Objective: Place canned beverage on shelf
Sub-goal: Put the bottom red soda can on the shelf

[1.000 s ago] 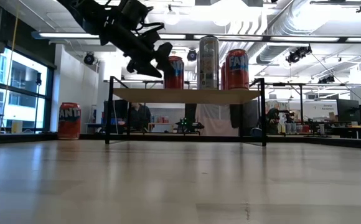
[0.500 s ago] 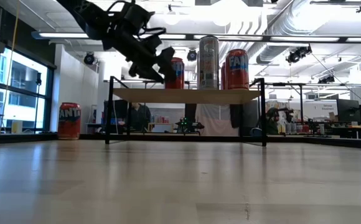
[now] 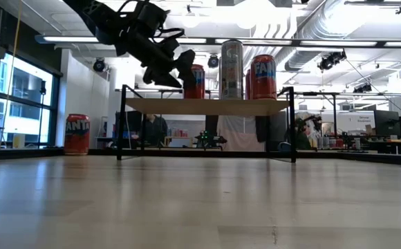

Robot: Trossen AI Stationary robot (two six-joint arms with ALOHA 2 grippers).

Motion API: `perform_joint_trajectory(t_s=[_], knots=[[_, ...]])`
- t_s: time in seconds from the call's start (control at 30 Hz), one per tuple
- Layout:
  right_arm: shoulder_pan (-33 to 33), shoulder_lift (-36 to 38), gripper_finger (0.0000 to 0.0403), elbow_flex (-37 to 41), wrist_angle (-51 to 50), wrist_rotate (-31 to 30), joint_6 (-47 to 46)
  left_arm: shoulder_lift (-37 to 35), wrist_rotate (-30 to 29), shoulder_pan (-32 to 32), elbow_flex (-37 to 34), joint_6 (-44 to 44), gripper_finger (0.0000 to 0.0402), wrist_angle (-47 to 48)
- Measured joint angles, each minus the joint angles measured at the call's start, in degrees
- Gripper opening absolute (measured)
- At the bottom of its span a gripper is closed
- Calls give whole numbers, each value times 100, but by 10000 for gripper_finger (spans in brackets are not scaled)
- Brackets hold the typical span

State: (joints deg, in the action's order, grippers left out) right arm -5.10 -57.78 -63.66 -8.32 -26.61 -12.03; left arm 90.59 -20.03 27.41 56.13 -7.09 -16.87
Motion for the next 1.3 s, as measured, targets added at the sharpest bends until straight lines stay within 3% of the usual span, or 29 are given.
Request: perform_joint_trajectory(t_s=[0.13,0.33,0.53,0.67,0.9,1.13,1.3], knots=[[0,0,287,0,0,0,2,-25,24,1,5,-29,279,32],[0,0,287,0,2,-17,0,-554,547,-10,6,-129,279,693],[0,0,287,0,2,-15,2,-1462,1398,413,74,-98,279,1418],[0,0,287,0,2,-15,6,-1628,2106,964,627,-231,279,2140],[-11,0,287,0,18,-11,48,-1047,2724,1647,1523,42,277,3164],[-11,0,287,0,50,64,48,-234,2933,1922,1625,1458,261,2934],[-9,0,287,0,50,129,50,252,3064,1933,1623,1517,260,2629]])
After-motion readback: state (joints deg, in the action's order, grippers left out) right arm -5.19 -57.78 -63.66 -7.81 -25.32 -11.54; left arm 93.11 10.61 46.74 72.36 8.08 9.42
